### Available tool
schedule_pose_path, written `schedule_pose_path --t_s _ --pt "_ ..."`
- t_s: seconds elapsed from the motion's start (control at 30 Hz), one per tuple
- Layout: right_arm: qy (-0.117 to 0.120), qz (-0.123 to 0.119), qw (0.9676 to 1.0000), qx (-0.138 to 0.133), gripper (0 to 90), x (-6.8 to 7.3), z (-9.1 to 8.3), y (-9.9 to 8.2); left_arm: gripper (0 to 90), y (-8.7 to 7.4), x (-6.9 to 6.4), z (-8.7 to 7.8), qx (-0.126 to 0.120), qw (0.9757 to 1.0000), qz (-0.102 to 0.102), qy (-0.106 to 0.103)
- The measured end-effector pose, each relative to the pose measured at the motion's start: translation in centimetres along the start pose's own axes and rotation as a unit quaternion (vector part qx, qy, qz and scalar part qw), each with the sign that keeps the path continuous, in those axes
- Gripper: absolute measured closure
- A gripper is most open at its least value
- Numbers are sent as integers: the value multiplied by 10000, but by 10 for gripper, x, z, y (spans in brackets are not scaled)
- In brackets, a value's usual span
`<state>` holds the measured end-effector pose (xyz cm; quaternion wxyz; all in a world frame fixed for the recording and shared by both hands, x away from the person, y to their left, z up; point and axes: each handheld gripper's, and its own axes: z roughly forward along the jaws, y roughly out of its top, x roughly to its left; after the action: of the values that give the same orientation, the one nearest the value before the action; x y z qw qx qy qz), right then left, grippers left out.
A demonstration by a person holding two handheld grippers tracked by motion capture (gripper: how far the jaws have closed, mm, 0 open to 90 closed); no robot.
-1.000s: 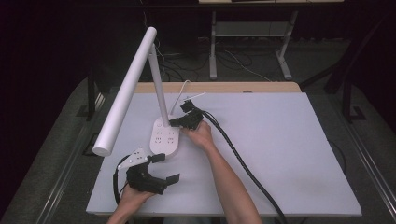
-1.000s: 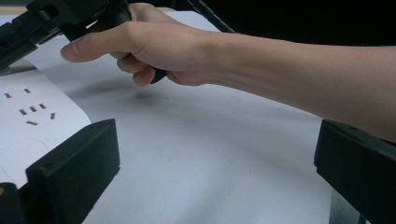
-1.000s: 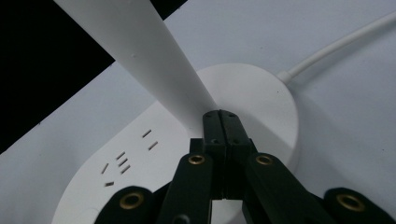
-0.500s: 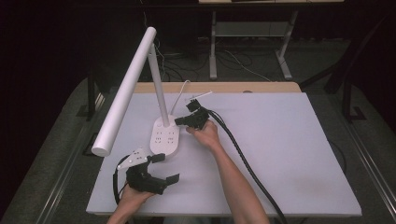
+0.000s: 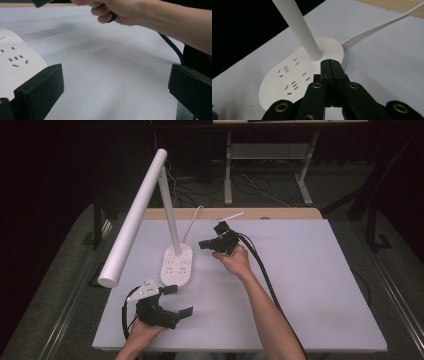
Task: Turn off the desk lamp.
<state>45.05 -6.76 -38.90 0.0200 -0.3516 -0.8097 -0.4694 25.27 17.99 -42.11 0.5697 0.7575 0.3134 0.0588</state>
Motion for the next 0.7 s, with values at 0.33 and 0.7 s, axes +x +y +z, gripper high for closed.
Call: schedule_pose_path --t_s 0.33,0.7 --pt "-120 -30 9997 -199 779 -1 -46 -10 0 0 0 2 17 10000 -16 13" --pt "-372 13 9987 -355 463 -2 -88 -32 0 0 -1 3 27 10000 -3 0"
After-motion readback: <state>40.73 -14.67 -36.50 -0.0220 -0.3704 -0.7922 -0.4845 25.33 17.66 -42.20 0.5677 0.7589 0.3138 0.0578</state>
